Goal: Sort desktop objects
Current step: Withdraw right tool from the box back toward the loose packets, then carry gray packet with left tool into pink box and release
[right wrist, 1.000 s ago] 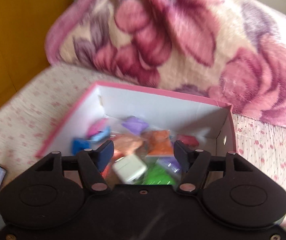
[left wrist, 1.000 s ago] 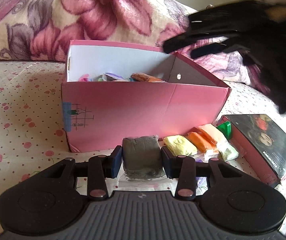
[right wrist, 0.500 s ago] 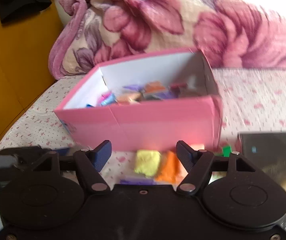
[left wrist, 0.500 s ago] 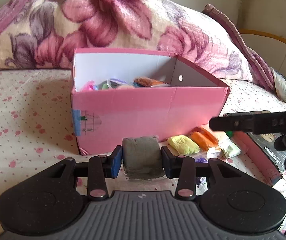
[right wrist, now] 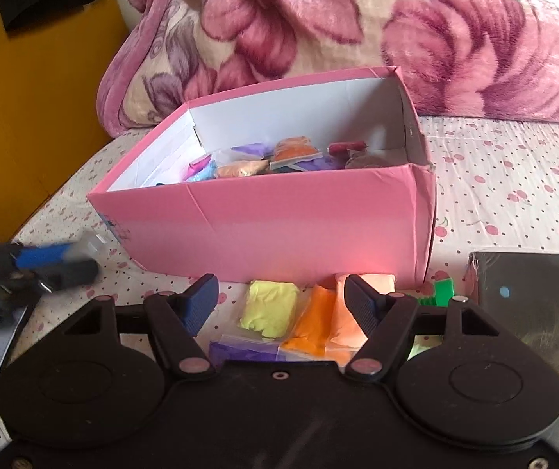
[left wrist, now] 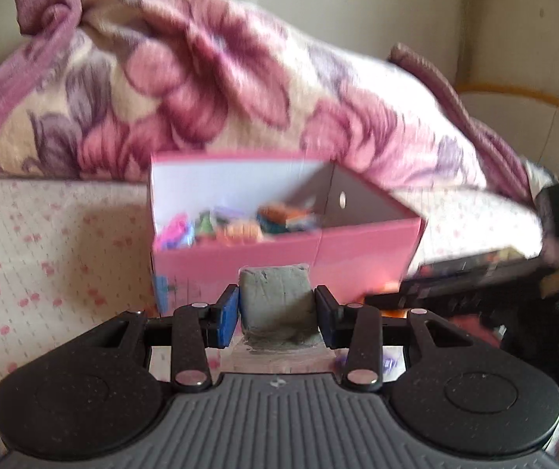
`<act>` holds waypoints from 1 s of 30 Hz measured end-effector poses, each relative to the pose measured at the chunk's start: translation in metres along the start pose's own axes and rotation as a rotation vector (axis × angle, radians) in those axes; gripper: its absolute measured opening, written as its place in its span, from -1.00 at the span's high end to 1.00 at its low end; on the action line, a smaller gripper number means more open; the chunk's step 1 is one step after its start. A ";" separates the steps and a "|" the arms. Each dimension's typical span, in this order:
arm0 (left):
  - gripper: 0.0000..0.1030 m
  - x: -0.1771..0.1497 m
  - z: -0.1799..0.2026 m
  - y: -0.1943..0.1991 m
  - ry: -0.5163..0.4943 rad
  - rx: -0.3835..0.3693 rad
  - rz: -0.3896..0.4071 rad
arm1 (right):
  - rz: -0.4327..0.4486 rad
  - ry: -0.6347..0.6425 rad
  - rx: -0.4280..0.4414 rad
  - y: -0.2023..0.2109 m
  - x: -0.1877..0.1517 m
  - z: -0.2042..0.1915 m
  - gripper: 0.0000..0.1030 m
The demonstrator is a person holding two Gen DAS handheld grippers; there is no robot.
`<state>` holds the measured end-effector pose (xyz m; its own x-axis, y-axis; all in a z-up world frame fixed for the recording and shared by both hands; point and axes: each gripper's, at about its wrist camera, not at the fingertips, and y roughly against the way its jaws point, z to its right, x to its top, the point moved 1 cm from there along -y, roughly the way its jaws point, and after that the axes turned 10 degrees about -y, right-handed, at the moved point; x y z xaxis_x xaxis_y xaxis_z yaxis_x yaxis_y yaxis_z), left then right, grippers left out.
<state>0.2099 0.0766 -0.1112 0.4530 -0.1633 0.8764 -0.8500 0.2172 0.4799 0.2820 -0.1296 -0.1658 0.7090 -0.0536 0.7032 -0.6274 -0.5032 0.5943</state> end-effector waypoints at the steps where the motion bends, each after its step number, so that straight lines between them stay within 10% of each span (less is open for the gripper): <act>1: 0.23 0.004 -0.001 0.002 0.007 0.007 0.011 | -0.006 0.003 0.002 -0.001 0.000 0.000 -0.39; 20: 0.23 0.084 -0.016 -0.020 0.013 0.089 0.053 | -0.061 0.065 0.010 -0.008 0.000 -0.009 -0.39; 30: 0.23 0.108 -0.045 -0.088 0.053 0.098 -0.111 | -0.077 0.076 0.018 -0.010 0.004 -0.008 -0.39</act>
<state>0.3456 0.0831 -0.0573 0.5573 -0.1296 0.8201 -0.8148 0.1050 0.5702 0.2887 -0.1176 -0.1653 0.7280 0.0509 0.6837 -0.5656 -0.5191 0.6409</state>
